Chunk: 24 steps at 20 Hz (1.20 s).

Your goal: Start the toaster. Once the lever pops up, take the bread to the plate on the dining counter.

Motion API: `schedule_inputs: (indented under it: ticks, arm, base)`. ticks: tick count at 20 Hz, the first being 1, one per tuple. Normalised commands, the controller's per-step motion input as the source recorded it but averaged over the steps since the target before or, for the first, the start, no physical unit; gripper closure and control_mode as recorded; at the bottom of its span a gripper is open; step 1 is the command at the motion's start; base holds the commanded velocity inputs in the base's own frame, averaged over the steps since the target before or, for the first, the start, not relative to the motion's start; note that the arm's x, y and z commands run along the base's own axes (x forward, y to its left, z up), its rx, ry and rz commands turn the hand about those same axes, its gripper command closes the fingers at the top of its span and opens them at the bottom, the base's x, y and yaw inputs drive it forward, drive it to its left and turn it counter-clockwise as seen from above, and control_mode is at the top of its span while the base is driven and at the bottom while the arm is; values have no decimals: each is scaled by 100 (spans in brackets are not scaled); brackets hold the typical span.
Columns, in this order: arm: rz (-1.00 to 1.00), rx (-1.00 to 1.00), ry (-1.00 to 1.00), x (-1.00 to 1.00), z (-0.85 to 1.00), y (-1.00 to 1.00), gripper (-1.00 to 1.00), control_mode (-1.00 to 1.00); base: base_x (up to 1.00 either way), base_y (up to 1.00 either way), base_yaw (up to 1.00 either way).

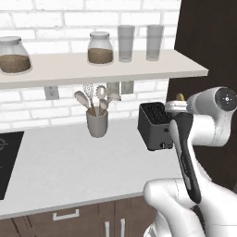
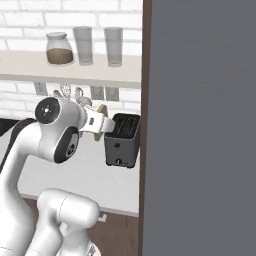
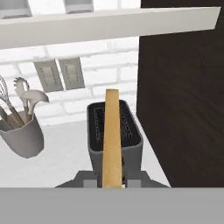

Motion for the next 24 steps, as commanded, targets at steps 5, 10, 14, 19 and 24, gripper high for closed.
schedule_inputs:
  ticks: [5, 10, 14, 19, 24]
  arm:
    - [3, 0, 0, -57, 21, 84, 100, -100]
    - [1, 0, 0, -70, 46, 65, 100, -100]
    - [4, 6, 2, -62, 49, 19, 100, -100]
    - [0, 1, 0, -44, 8, 0, 100, -100]
    - [0, 0, 0, -24, -18, 0, 100, -100]
  base:
    - [0, 0, 0]
    - [0, 0, 0]
    - [0, 0, 0]
    - [0, 0, 0]
    - [0, 0, 0]
